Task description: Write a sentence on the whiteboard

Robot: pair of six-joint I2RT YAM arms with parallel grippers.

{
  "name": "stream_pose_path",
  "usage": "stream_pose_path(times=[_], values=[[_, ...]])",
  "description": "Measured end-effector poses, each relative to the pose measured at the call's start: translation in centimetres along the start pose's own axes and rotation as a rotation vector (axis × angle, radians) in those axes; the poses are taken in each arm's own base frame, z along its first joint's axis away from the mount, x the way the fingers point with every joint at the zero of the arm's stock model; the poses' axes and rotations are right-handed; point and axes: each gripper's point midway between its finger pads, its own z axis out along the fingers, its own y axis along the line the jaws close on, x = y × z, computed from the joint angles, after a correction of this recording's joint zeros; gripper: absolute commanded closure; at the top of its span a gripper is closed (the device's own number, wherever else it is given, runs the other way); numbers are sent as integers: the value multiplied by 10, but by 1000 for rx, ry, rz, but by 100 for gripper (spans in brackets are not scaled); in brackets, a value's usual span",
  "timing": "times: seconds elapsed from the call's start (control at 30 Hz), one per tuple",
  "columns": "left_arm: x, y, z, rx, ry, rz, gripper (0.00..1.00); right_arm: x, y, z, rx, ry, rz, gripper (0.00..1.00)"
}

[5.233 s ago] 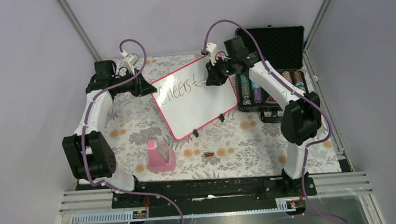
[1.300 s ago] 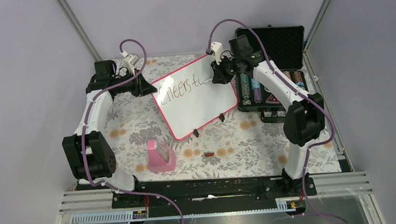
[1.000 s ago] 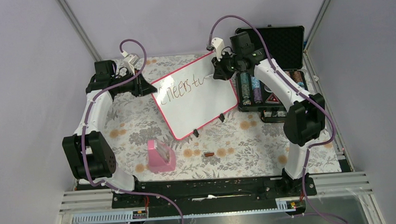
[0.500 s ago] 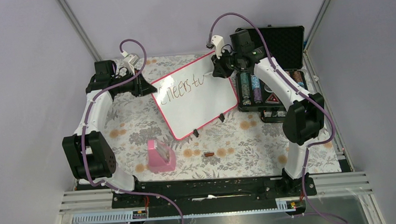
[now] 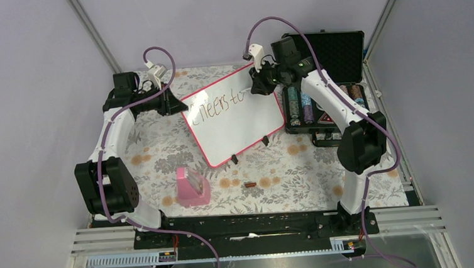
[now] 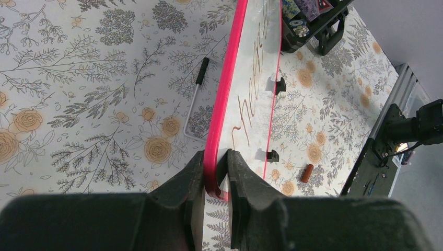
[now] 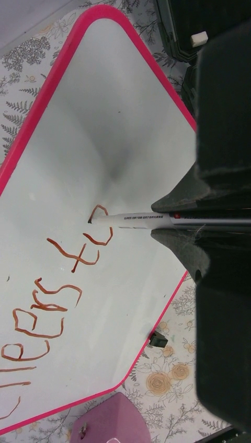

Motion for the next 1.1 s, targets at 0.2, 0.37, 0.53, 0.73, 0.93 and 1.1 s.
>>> stream_pose_path(times=[0.2, 0.37, 0.53, 0.73, 0.93, 1.1], values=[[0, 0, 0, 0, 0, 0, 100, -2, 5, 2, -10, 0, -7, 100], [0, 0, 0, 0, 0, 0, 100, -2, 7, 3, -13, 0, -10, 100], [0, 0, 0, 0, 0, -1, 100, 0, 11, 4, -30, 2, -6, 100], [1, 0, 0, 0, 2, 0, 100, 2, 23, -7, -85, -9, 18, 100], [0, -2, -1, 1, 11, 7, 100, -8, 19, -35, -85, -60, 25, 100], [0, -1, -1, 0, 23, 18, 100, -6, 7, -46, -72, -77, 42, 100]])
